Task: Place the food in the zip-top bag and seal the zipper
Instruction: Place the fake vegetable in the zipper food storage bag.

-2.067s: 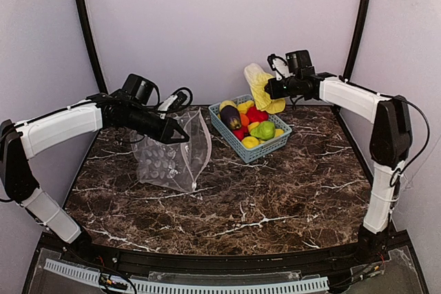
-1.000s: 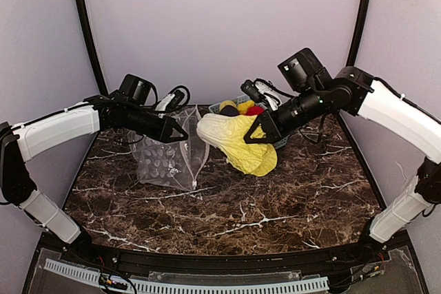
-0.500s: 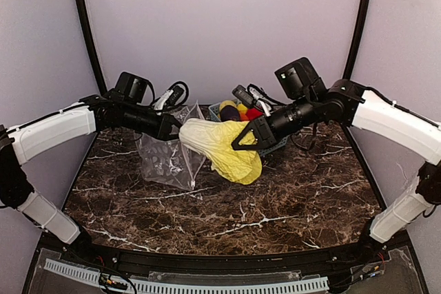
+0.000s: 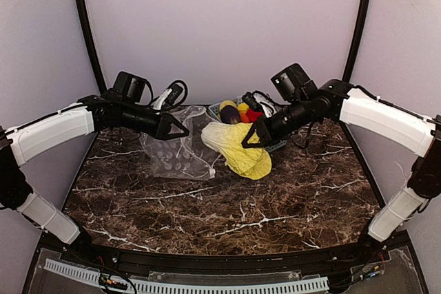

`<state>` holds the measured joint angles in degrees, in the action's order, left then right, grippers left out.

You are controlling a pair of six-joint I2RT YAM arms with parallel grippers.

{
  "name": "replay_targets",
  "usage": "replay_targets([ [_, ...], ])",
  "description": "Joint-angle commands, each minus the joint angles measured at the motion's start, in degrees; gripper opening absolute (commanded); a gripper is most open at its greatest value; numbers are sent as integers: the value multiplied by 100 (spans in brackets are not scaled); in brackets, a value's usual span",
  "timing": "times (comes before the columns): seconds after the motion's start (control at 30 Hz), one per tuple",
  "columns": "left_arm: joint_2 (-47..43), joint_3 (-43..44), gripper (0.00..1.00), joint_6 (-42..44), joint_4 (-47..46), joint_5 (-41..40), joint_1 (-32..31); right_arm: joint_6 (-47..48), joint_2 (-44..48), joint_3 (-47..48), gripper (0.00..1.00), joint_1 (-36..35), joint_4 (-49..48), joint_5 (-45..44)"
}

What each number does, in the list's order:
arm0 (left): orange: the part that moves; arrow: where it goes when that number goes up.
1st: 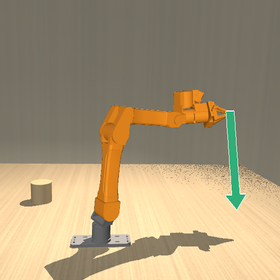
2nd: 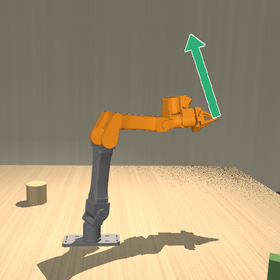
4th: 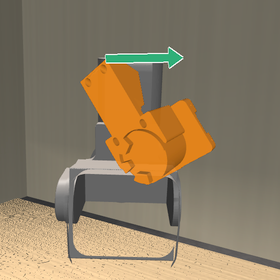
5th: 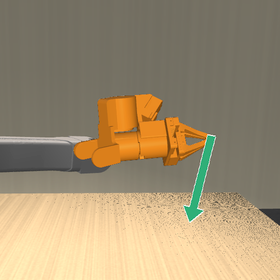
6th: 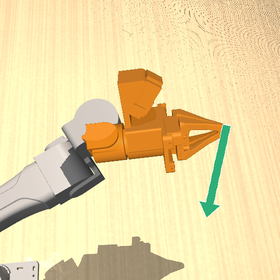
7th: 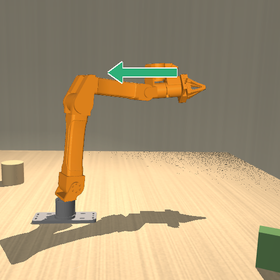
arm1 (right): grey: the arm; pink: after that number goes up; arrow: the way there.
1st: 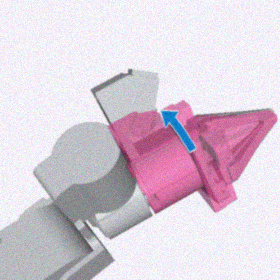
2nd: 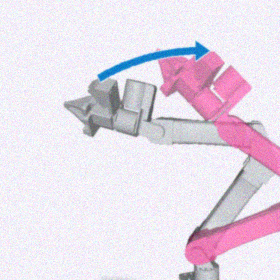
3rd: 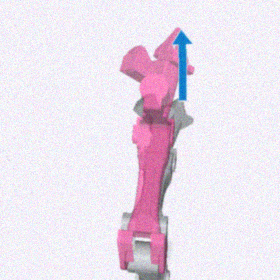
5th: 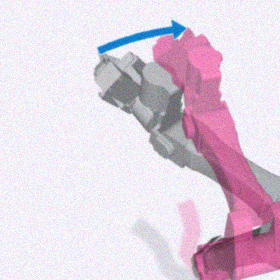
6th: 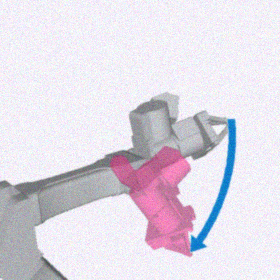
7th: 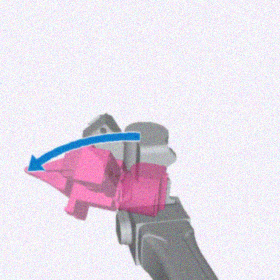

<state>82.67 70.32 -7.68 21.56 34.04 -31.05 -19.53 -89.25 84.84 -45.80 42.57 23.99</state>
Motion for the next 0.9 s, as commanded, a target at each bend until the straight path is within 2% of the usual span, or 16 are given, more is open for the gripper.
replay_targets([
  [0.0, -180, -62, 1, 89, -18, 278, 12, -150, -41, 54, 0, 80, 76, -388],
  [0.23, -40, -66, 1, 68, -78, 551, 0, 53, -571, 690, 0, -53, -68, 69],
  [0.6, 144, -65, 1, 111, -69, 800, -155, 221, -1522, 1898, 0, -491, 19, 216],
  [0.73, 161, -38, 1, 141, -28, 858, -173, 604, -1911, 2346, 0, -553, 426, 682],
  [0.87, 102, -28, 1, 244, -21, 1112, -174, 1027, -2075, 2538, 0, -553, 764, 534],
])
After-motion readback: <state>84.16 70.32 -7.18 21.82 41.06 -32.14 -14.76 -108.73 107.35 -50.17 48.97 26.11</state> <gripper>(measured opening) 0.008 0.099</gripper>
